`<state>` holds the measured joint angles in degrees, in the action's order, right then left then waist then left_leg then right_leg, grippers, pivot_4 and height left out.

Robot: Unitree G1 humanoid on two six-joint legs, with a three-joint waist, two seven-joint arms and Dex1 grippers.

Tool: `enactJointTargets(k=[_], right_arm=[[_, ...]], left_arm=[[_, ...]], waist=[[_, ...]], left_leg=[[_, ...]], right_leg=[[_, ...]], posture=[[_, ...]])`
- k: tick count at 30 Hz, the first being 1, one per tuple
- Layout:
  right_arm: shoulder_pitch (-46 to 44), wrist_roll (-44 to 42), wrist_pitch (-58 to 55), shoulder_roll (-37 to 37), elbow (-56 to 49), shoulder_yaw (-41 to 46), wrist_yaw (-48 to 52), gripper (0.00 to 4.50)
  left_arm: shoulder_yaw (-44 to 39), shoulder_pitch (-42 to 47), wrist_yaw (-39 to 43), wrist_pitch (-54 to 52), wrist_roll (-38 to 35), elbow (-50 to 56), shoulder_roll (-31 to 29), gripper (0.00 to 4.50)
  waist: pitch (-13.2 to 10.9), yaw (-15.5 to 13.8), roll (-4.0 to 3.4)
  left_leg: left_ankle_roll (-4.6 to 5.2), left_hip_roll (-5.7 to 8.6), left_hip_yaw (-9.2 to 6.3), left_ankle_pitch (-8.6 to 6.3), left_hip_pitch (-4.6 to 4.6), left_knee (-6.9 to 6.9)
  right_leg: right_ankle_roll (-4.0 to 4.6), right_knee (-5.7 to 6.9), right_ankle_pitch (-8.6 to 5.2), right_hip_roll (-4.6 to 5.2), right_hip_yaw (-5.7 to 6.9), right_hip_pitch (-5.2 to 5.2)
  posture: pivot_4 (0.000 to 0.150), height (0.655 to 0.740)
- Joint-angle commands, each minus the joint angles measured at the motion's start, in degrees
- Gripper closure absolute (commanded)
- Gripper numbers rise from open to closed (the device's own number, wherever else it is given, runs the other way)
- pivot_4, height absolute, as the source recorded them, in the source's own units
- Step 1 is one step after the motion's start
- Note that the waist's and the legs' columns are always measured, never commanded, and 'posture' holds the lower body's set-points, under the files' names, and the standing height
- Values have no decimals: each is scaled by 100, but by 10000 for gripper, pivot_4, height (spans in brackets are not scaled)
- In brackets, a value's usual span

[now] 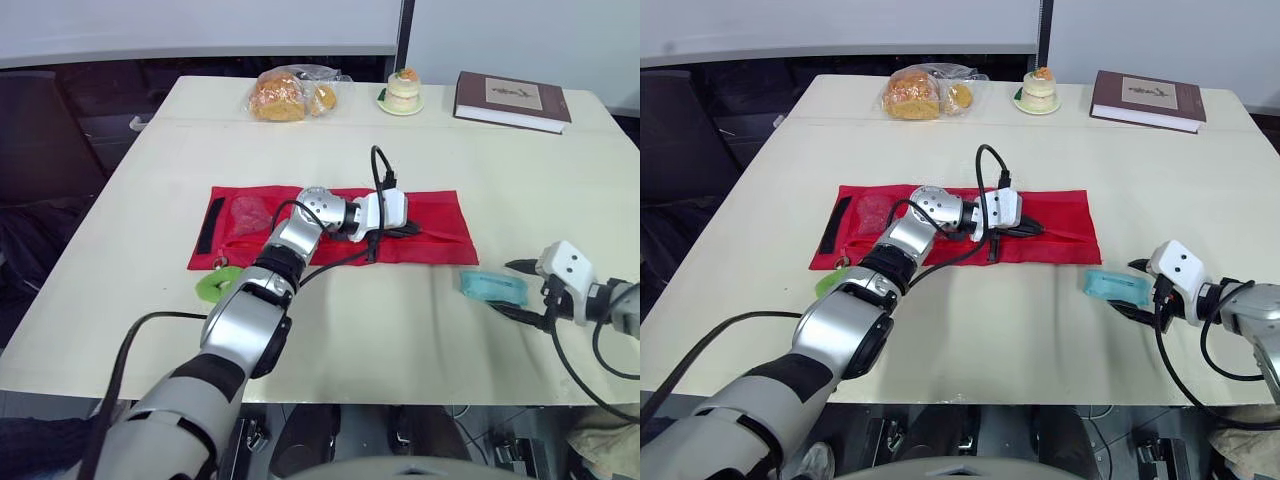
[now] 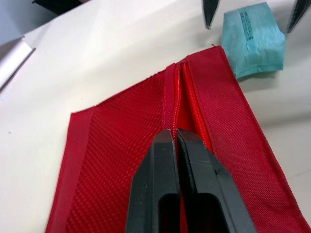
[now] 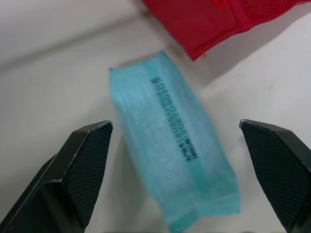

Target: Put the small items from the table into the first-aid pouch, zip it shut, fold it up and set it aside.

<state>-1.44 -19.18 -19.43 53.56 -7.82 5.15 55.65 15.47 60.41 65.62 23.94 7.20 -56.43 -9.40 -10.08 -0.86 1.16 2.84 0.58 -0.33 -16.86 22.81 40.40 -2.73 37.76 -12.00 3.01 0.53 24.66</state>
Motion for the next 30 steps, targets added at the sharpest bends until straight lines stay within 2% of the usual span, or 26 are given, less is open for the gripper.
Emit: enactJointTargets(k=[1,2,4,7,11,12,16,21,26,30], right_arm=[[-34,35,105,41,16,39,163,0],[1,50,102,48,0,43,189,0],[63,63,79,37,-43,81,218,10597],[230,32,7,37,-223,220,190,21790],[540,-143,-242,36,-752,537,71,40921],[635,-234,-368,-3,-993,649,-3,43563],[860,-755,-1001,-260,-2014,933,-365,43563],[596,-1238,-1787,-825,-2890,809,-1241,43563],[42,-1021,-2955,-1321,-2940,260,-2503,43563],[-332,-818,-3276,-1433,-2811,-149,-2824,43563]], left_arm=[[-54,35,-56,-53,-95,296,11,43673],[-52,30,-58,-61,-99,304,15,43673],[-48,17,-56,-88,-113,328,28,45000],[-38,20,-69,-113,-120,321,64,45000],[-36,46,-98,-131,-132,266,117,45000],[-32,46,-105,-136,-133,261,134,45000],[-15,21,-117,-170,-145,280,198,45000],[-5,6,-145,-187,-131,253,248,45000],[-14,-36,-111,-238,-178,318,297,45000],[-5,-69,-82,-265,-196,376,342,45000]], waist=[[0,3,0],[0,5,0],[0,6,0],[0,0,-1],[1,0,0],[1,-2,-1],[1,9,-3],[1,4,-3],[3,-3,-6],[3,10,-6]], left_leg=[[0,0,0,0,0,0],[0,0,2,0,0,0],[0,0,4,0,-1,0],[0,0,3,0,-2,0],[0,0,2,0,-3,1],[0,0,2,0,-2,2],[0,0,-2,0,-1,2],[0,-1,-2,0,-2,2],[0,1,-2,0,1,2],[0,3,3,0,1,2]], right_leg=[[0,0,0,0,0,0],[0,0,0,0,-1,0],[0,0,0,1,-3,0],[0,4,0,1,-3,0],[0,5,0,2,-2,0],[0,5,0,2,-2,-1],[0,6,0,2,0,0],[0,8,0,3,-2,1],[0,7,0,4,-1,2],[0,9,0,4,-5,4]], posture=[[1500,7289],[1500,7289],[1500,7289],[1500,7289],[1500,7289],[1500,7289],[1500,7289],[1500,7289],[1500,7289],[1500,7289]])
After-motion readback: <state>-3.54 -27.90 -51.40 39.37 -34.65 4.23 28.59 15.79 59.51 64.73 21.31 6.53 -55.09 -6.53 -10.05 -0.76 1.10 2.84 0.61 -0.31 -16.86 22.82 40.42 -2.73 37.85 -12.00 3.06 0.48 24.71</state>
